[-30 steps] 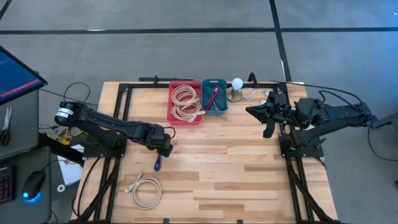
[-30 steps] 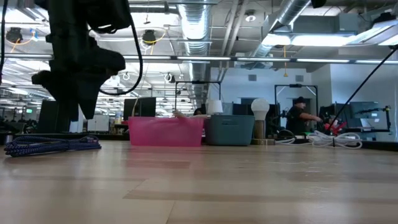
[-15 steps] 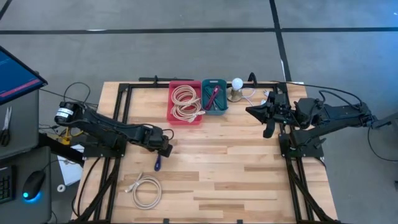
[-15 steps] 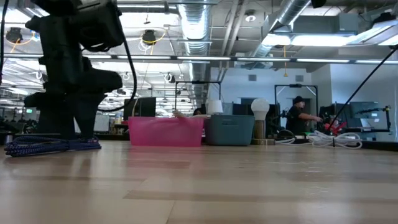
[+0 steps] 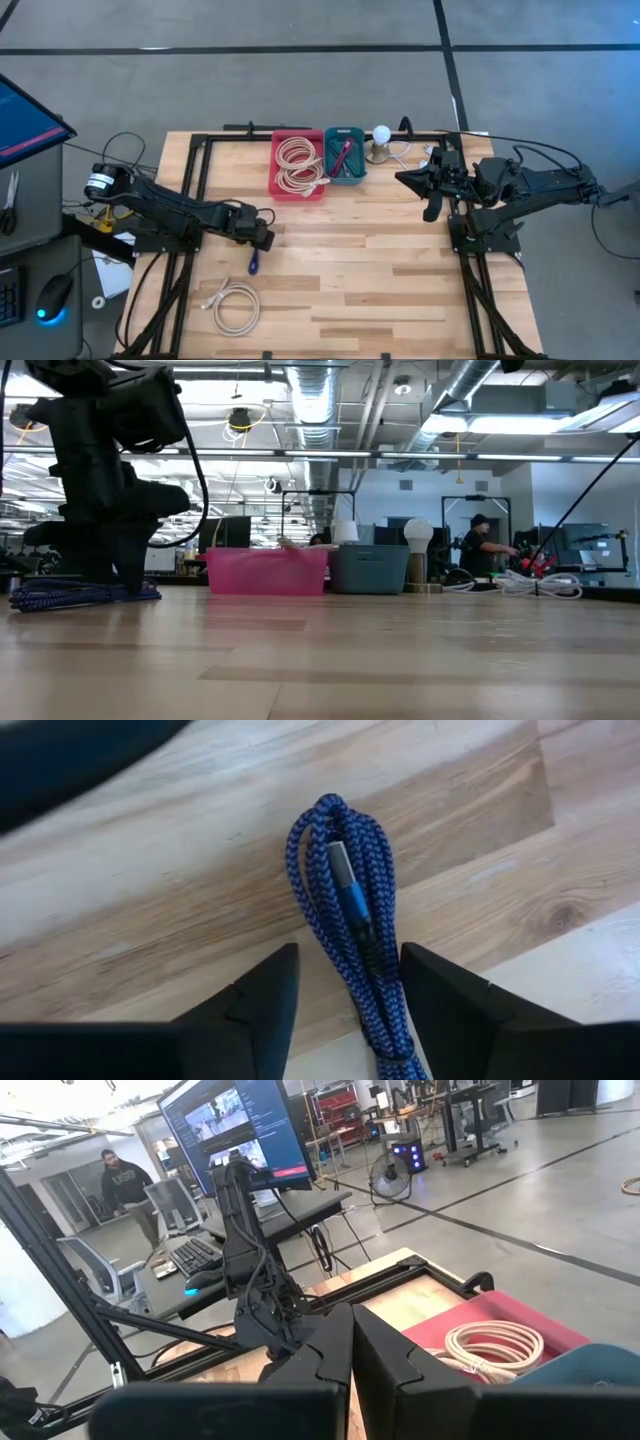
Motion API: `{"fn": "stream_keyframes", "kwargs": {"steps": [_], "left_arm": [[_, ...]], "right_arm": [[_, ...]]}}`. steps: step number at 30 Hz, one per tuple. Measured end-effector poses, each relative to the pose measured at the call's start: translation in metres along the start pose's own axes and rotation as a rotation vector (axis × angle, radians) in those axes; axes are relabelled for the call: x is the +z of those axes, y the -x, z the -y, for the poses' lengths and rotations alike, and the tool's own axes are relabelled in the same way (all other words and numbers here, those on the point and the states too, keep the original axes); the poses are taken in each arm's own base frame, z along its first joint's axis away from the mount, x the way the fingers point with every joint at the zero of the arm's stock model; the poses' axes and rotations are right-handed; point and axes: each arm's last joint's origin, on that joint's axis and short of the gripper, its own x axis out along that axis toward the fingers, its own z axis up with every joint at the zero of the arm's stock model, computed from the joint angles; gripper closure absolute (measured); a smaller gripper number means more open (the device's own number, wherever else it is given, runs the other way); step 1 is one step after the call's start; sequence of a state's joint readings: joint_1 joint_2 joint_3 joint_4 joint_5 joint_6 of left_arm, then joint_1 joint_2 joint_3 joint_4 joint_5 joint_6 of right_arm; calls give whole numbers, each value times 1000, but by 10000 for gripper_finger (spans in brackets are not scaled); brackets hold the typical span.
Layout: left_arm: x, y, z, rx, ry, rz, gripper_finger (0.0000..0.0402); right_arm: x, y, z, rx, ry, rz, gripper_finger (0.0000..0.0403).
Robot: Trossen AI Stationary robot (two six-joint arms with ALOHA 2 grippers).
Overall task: Pick & Place USB Port
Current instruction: Put the purple charger cable into the blue bin
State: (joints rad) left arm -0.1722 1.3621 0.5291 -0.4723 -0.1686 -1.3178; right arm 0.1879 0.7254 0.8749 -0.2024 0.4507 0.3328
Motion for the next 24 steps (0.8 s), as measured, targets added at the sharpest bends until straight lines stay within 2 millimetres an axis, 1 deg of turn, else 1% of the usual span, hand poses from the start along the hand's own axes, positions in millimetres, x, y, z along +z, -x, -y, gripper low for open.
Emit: {"fn": "stream_keyframes", "kwargs": {"steps": [4,7,18,19,24], "left_arm": [[0,0,0,0,0,3,238],[0,-1,1,-10,2,11,257],[1,-2,3,-26,3,38,370],[1,-2,3,-25,3,41,375],[1,-2,3,-26,-23,41,375]], "right_arm": [[0,0,0,0,0,0,403],[0,0,0,0,-1,1,403],[0,0,0,0,-1,1,403],[0,0,0,0,-1,1,403],[0,0,0,0,-1,1,403]]}}
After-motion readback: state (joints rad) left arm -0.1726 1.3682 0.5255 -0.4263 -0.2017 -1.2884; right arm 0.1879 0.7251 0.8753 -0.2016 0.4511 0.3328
